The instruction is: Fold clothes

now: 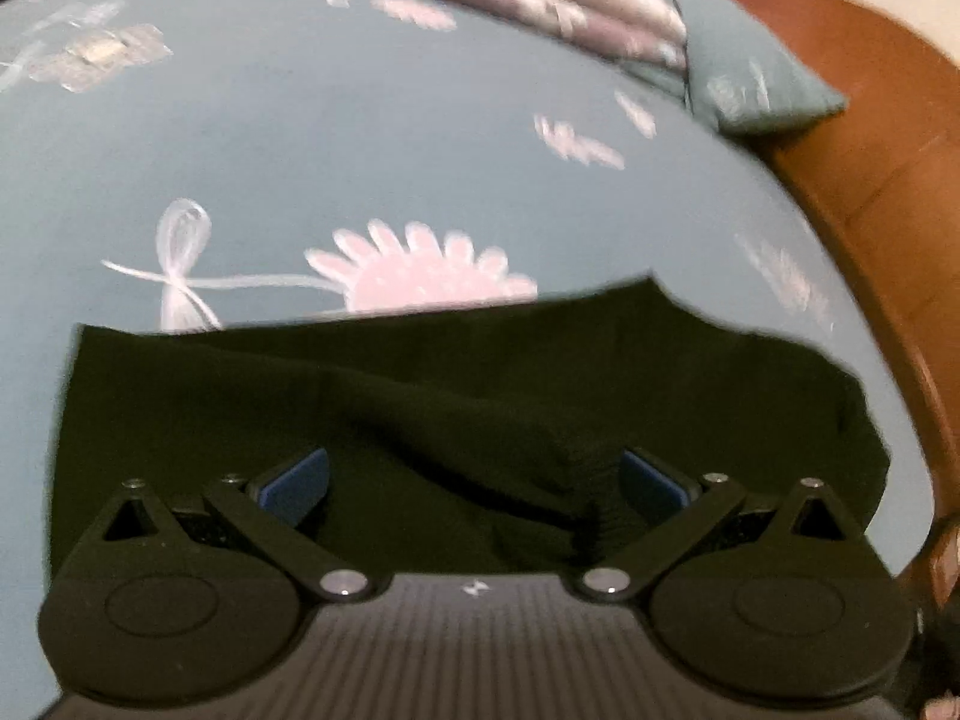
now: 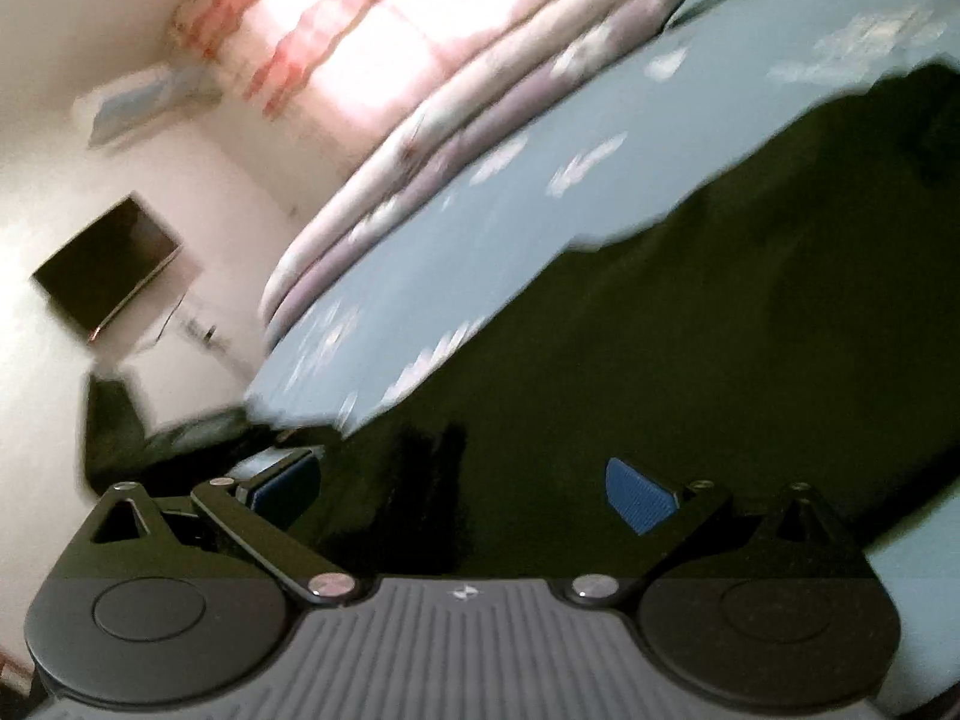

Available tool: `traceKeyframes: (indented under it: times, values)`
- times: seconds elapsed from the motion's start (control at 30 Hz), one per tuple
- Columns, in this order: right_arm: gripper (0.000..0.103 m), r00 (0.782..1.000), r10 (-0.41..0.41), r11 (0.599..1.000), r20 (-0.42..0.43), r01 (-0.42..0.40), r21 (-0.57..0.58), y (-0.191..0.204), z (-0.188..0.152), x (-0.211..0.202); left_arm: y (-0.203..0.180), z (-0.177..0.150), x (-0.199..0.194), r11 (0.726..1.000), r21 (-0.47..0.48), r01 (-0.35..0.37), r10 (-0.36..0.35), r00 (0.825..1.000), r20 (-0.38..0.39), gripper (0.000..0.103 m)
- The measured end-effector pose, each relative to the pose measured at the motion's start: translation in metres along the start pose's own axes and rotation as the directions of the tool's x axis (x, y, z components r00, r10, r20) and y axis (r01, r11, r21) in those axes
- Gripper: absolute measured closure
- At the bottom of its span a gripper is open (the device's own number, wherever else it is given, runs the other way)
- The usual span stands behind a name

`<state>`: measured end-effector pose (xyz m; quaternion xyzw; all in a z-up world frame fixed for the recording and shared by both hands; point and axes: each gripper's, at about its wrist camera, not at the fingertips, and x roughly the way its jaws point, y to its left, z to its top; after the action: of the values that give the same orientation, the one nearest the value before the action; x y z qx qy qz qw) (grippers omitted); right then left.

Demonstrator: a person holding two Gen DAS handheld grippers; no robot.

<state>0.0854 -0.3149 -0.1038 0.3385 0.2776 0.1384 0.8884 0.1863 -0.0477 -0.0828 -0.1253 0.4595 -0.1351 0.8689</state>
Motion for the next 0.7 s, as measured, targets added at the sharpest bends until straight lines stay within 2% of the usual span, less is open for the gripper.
traceKeyframes:
  times: [0.07, 0.17, 0.3, 0.47, 0.53, 0.63, 0.7]
  values:
    - [0.0, 0.998, -0.037, 0.999, 0.044, 0.036, 0.017, -0.006, 0.021, -0.003, -0.005, 0.003, -0.002, 0.999, -0.001, -0.036, 0.036, 0.999, 0.008, 0.001]
    - [0.0, 0.994, -0.05, 0.999, 0.093, 0.049, 0.019, -0.011, 0.054, 0.009, -0.011, 0.01, 0.009, 0.999, 0.024, -0.046, 0.047, 0.998, -0.048, 0.001]
    - [0.0, 0.997, -0.01, 0.993, 0.076, 0.001, 0.121, -0.035, 0.095, 0.049, -0.011, 0.017, 0.018, 0.998, 0.056, 0.004, 0.0, 0.997, -0.082, 0.001]
    - [0.0, 0.998, 0.005, 0.965, 0.055, -0.019, 0.262, -0.072, 0.115, 0.088, -0.012, 0.025, 0.028, 0.995, 0.099, 0.029, -0.022, 0.997, -0.074, 0.001]
    - [0.0, 0.999, -0.03, 0.963, 0.032, 0.021, 0.27, -0.079, 0.115, 0.098, -0.007, 0.026, 0.03, 0.995, 0.093, 0.029, -0.023, 0.997, -0.074, 0.001]
    - [0.001, 0.989, -0.147, 0.956, -0.034, 0.151, 0.25, -0.085, 0.108, 0.106, 0.003, 0.027, 0.034, 0.997, 0.074, 0.031, -0.025, 0.996, -0.082, 0.001]
    - [0.001, 0.985, -0.168, 0.958, -0.029, 0.17, 0.233, -0.081, 0.106, 0.101, 0.009, 0.028, 0.037, 0.998, 0.061, 0.033, -0.027, 0.996, -0.087, 0.001]
